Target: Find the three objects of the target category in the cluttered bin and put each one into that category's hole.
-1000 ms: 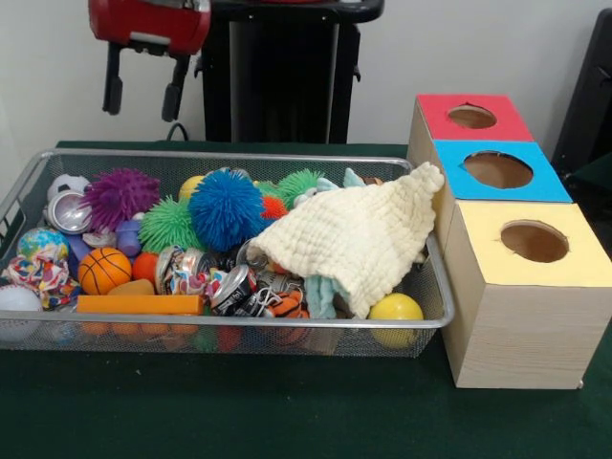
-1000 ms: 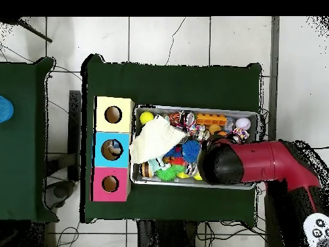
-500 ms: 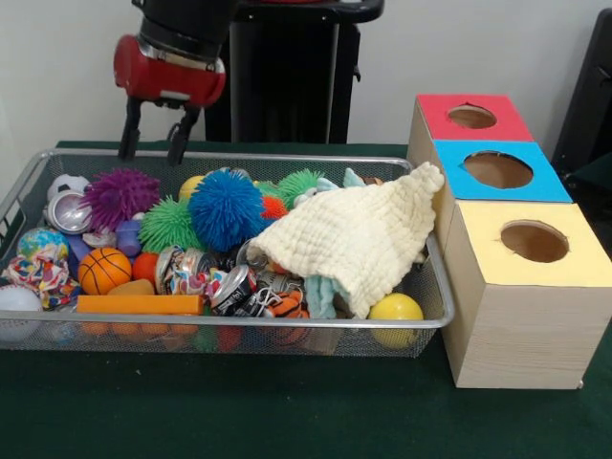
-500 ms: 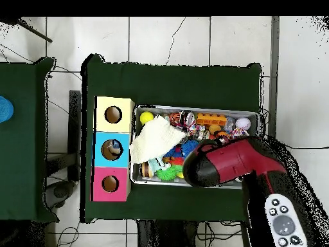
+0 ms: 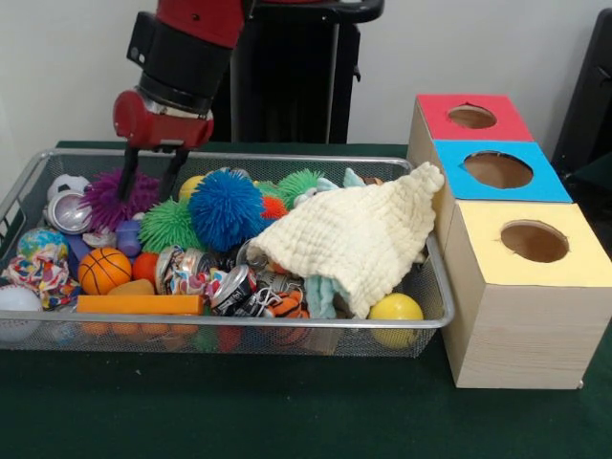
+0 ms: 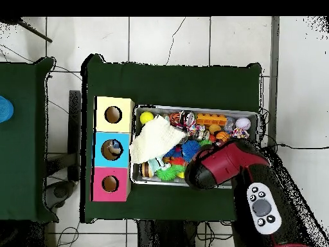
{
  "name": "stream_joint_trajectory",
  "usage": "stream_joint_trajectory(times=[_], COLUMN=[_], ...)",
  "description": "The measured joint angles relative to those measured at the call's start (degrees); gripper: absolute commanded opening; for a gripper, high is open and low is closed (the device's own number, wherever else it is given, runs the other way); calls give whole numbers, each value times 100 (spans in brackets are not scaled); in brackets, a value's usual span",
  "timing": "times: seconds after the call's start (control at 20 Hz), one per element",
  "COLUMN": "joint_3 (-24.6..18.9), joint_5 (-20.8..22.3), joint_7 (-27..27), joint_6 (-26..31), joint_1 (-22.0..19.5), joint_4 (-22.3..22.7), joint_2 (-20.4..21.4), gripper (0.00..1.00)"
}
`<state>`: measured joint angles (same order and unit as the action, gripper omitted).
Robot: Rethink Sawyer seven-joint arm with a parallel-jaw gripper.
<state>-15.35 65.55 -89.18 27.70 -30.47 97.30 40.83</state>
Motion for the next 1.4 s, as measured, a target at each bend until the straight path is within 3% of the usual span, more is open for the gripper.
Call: stream_joint_trajectory(times=[0.55, 0.75, 0.9, 1.1, 1.4], joint_3=[-127, -284, -629, -876, -786], joint_5=[-145, -232, -701, -1255, -1752], joint_7=[0, 0, 0, 0, 1], joint_6=[-119, -117, -116, -119, -105], joint_1=[-1133, -1630, -2062, -2161, -2034], joint_4=[-441, -786, -985, -1075, -1223], joint_2=[-475, -868, -1252, -1427, -1499], gripper=[100, 100, 100, 100, 100])
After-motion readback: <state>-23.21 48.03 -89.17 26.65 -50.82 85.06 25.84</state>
